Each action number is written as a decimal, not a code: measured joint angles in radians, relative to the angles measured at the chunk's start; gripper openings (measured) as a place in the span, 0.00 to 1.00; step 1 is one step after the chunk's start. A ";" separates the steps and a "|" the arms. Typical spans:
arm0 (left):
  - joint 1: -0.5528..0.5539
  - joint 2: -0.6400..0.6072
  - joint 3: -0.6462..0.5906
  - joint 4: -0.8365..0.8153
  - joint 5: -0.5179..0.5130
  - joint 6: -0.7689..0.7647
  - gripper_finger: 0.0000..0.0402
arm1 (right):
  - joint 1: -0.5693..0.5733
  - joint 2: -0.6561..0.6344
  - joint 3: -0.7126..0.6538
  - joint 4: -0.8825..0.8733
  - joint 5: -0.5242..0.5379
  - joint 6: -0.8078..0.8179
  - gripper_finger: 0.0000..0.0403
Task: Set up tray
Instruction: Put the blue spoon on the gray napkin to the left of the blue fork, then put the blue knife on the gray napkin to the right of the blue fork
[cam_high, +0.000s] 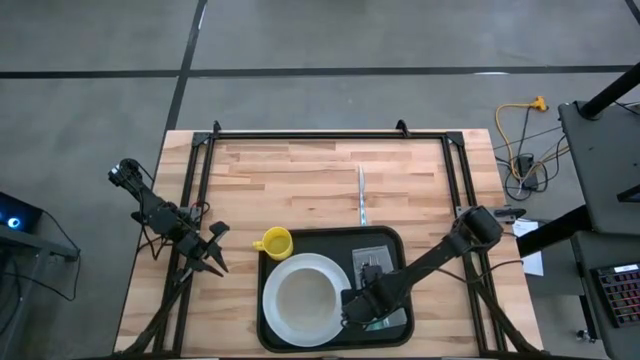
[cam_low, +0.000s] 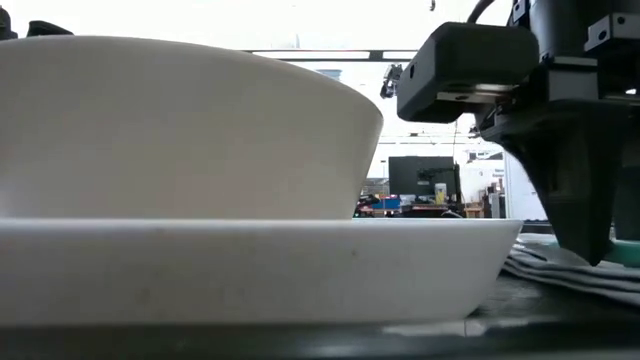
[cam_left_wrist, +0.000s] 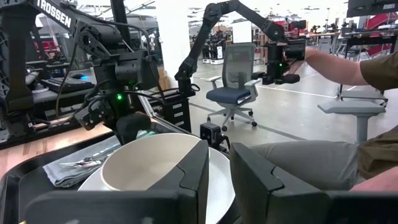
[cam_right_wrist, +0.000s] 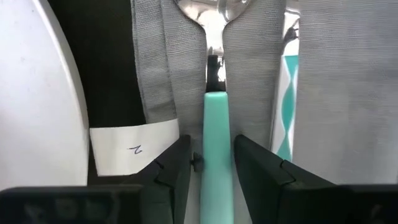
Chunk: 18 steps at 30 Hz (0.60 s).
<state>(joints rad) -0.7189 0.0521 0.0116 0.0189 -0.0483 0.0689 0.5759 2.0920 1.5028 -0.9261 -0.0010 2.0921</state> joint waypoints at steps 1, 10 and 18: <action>0.000 0.000 0.000 0.000 0.000 0.000 0.12 | 0.000 -0.004 0.000 -0.007 0.000 0.002 0.28; 0.000 0.000 0.000 0.000 0.000 0.000 0.12 | -0.005 -0.024 0.000 -0.039 0.000 0.010 0.28; 0.000 0.000 0.000 0.000 0.000 0.000 0.12 | -0.022 -0.036 0.000 -0.047 0.003 -0.005 0.30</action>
<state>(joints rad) -0.7189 0.0521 0.0116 0.0189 -0.0486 0.0689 0.5542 2.0558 1.5028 -0.9730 0.0021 2.0871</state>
